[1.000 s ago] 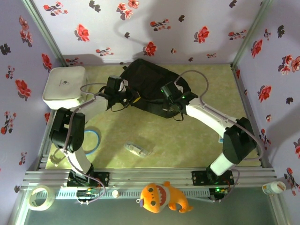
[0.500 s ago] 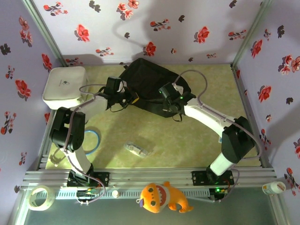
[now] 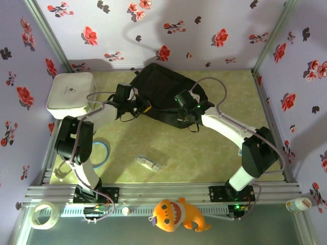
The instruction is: Pack the student bag
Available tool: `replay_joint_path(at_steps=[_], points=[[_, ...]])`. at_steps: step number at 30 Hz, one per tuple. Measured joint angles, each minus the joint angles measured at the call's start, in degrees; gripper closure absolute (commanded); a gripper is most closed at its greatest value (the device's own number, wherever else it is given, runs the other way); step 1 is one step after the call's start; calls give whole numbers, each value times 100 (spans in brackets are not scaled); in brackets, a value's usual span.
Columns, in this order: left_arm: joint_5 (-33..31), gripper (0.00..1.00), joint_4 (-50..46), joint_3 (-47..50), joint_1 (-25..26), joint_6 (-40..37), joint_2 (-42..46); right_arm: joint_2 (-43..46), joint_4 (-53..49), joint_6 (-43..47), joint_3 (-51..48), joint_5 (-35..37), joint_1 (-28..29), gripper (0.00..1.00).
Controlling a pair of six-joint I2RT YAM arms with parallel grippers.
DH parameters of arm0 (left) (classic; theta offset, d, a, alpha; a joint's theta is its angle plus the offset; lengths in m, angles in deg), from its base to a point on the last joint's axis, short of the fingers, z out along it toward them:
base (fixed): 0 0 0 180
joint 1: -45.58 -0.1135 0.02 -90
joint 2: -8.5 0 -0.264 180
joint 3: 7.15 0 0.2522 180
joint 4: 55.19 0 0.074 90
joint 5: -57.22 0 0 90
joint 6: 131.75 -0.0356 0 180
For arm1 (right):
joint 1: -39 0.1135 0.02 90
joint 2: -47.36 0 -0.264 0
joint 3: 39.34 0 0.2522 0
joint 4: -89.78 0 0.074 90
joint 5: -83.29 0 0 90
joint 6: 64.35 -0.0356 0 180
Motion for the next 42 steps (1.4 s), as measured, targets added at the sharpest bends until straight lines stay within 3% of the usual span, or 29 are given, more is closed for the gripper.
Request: replay_joint_path(at_steps=[9,20,32,42], points=[[-4,100,695,157,96,518,-223,-656,446,278,570,-951,400,100],[-7,100,944,197,98,699,-225,-1139,470,442,999,-1165,472,100],[-46,100,748,195,-31,439,-223,-428,-533,-284,734,234,553,100],[39,100,723,195,-28,393,-223,-356,-640,-691,514,496,363,100]])
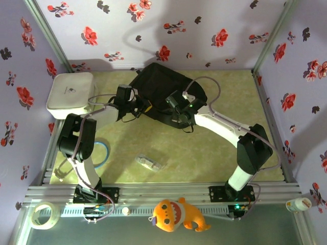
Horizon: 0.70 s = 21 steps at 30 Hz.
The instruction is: Pack the student bag
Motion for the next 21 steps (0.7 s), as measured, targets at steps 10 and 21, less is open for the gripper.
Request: replay_joint_path(at_steps=[10,21], points=[[87,100,-129,0,4,-50,0,26,378,-79,-372,-181,-487,100],[125,100,-208,0,0,-146,0,223,269,-35,-431,-79,-811,100]])
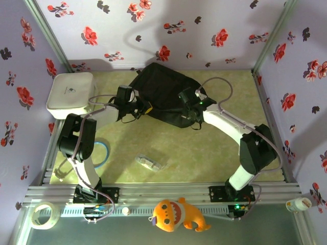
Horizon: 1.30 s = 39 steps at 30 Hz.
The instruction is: Pack the student bag
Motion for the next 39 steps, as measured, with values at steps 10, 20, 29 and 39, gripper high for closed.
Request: replay_joint_path(at_steps=[10,20,29,39], points=[[-59,100,-52,0,-61,-2,0,179,-236,-2,-192,184,-98,100],[-52,100,-138,0,-61,-52,0,343,-33,0,-442,175,-321,100],[-107,95,-579,-343,-188,-402,-35,339,472,636,-546,-684,-546,100],[-894,40,-1576,-929,-870,-1165,-111,-109,1423,1362,-321,-1976,249,100]])
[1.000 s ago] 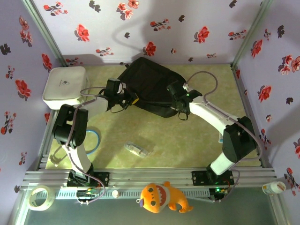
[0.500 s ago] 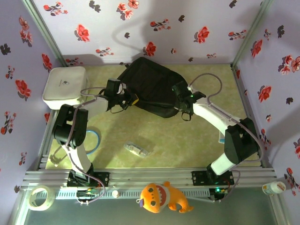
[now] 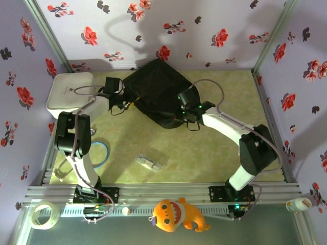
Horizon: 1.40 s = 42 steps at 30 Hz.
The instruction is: Pack the student bag
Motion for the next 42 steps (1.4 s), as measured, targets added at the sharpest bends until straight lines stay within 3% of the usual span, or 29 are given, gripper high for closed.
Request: replay_joint_path(at_steps=[6,14,23,33,38,42], points=[[-37,30,142,935,-109,223,809,-557,334,48,568,-446,382,100],[450,32,1565,2162,188,1497,1172,-772,588,44,800,-682,505,100],[608,34,2669,2203,553,2179,710,-772,621,42,796,-682,505,100],[614,36,2682,2050,658,2409,232,-772,693,-22,697,-680,505,100],[614,42,2715,1836,658,2481,33,-769,741,-57,612,-678,505,100],[614,60,2739,1720,658,2546,-57,-713,756,-68,509,-656,505,100]])
